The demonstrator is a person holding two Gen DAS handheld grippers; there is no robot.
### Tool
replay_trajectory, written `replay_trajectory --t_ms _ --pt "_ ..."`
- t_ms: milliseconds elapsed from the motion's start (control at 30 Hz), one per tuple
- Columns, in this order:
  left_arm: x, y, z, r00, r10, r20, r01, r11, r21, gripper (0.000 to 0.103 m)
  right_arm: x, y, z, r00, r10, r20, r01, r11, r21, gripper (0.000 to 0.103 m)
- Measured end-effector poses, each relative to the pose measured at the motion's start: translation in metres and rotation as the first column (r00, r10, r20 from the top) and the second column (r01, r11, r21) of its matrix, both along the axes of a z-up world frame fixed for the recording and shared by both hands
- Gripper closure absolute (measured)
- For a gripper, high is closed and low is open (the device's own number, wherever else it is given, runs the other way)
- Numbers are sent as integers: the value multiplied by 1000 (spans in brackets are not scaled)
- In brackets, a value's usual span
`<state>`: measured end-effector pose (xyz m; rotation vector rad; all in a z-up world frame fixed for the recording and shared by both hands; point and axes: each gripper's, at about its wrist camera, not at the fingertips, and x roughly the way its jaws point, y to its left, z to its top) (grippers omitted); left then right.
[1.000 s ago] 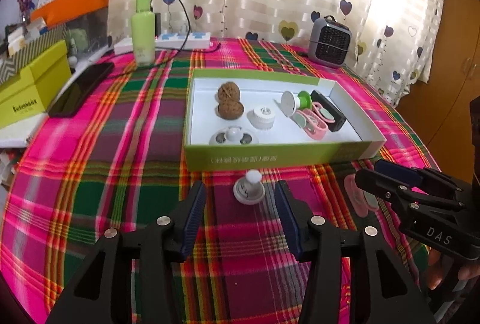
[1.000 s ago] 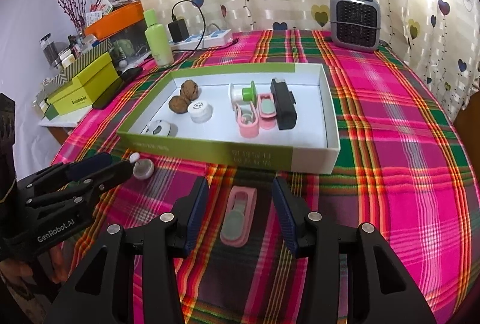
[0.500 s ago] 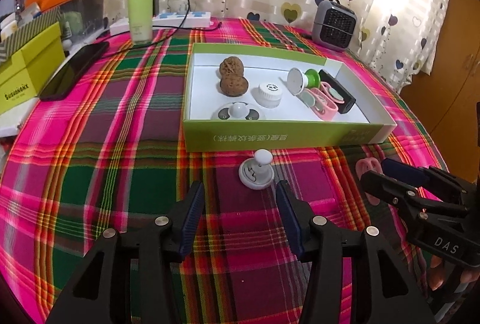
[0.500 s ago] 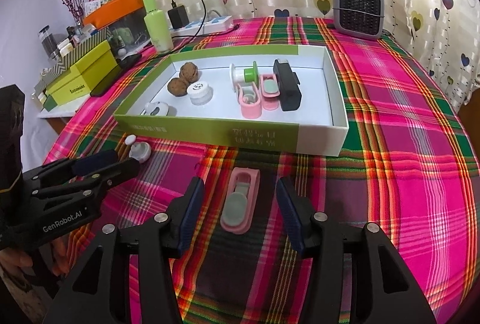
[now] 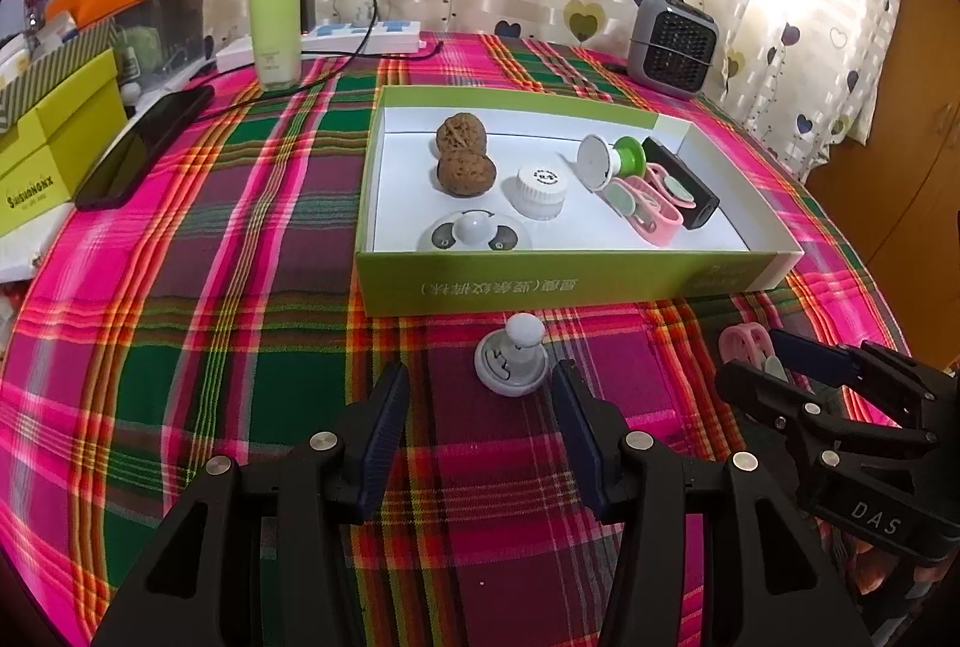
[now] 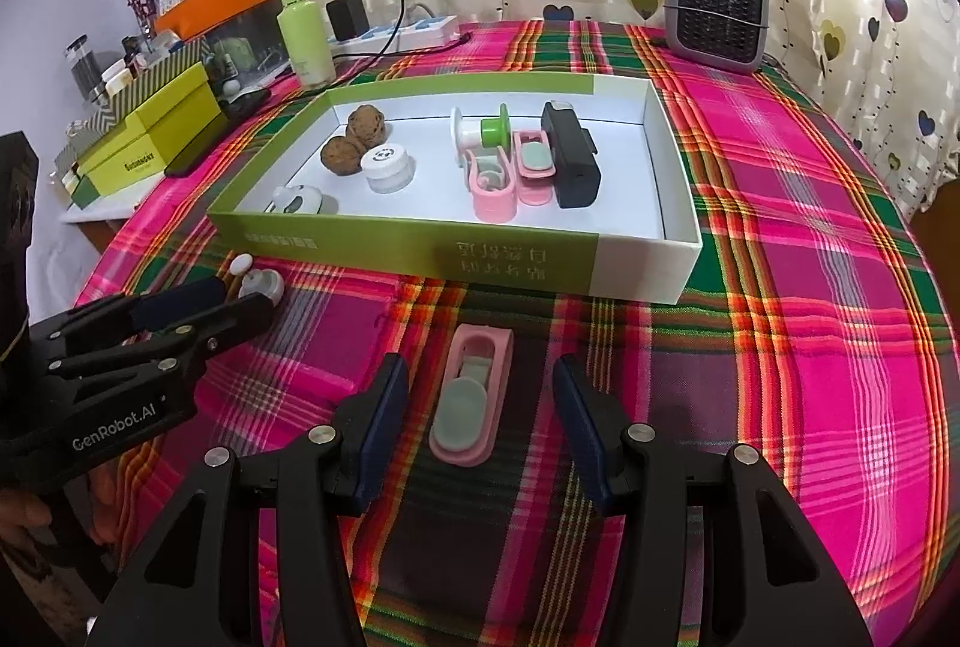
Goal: Organize objects
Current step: 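Move the right gripper to another pink-mint clip while the left approaches the white knobbed base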
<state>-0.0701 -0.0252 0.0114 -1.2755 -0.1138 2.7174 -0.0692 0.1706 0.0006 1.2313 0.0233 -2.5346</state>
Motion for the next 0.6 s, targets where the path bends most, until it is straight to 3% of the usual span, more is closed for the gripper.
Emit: replay_trajectory --t_ms 433,600 --pt "-5 2 1 1000 12 0 -12 1000 -8 55 0 -3 -1 1000 -13 -6 13 999 42 52" --pt "-6 1 1 1000 24 1 -24 1000 -12 64 -1 -3 -1 1000 -18 -6 18 999 43 52"
